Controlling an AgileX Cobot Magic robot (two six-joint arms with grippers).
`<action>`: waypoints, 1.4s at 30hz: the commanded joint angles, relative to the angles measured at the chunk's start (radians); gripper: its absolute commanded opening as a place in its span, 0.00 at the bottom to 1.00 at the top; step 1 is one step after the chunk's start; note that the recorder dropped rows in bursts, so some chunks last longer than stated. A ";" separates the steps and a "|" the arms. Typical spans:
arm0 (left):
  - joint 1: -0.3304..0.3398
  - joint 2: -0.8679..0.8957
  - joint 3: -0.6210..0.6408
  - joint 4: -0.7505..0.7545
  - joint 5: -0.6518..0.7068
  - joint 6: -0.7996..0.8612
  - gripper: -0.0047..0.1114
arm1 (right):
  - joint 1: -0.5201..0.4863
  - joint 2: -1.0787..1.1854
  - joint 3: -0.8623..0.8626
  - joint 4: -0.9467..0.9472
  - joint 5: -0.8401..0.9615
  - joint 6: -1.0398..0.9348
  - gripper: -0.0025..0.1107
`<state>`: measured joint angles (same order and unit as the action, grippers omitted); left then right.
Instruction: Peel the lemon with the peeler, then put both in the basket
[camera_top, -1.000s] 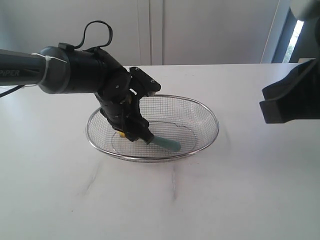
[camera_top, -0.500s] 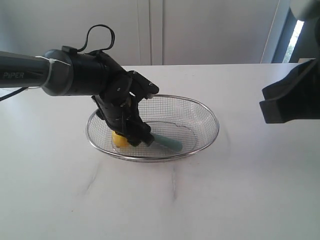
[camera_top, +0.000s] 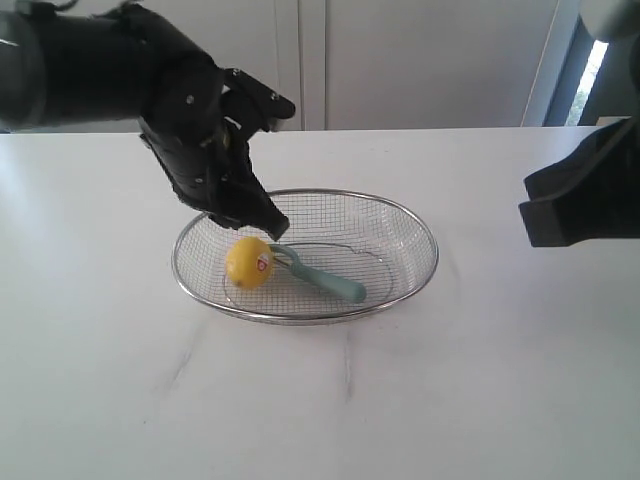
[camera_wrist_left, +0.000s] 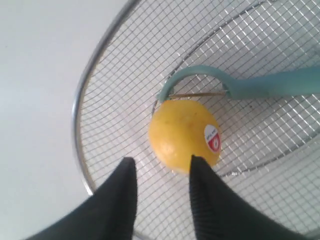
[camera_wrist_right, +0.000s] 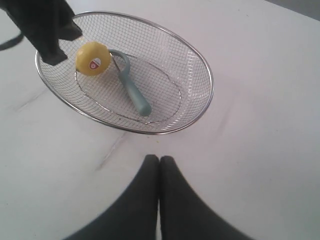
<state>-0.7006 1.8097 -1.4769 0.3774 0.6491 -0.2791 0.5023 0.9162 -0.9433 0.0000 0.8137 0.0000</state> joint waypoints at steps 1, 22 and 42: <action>0.002 -0.094 -0.002 -0.004 0.167 -0.014 0.13 | -0.003 -0.006 0.007 0.000 0.000 0.000 0.02; 0.002 -0.193 -0.002 -0.017 0.256 -0.012 0.04 | -0.003 -0.006 0.007 0.000 0.000 0.000 0.02; 0.001 -0.435 -0.002 0.003 0.242 -0.010 0.04 | -0.003 -0.006 0.007 0.000 0.000 0.000 0.02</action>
<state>-0.7006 1.4461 -1.4769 0.3713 0.8914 -0.2856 0.5023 0.9162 -0.9433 0.0000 0.8137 0.0000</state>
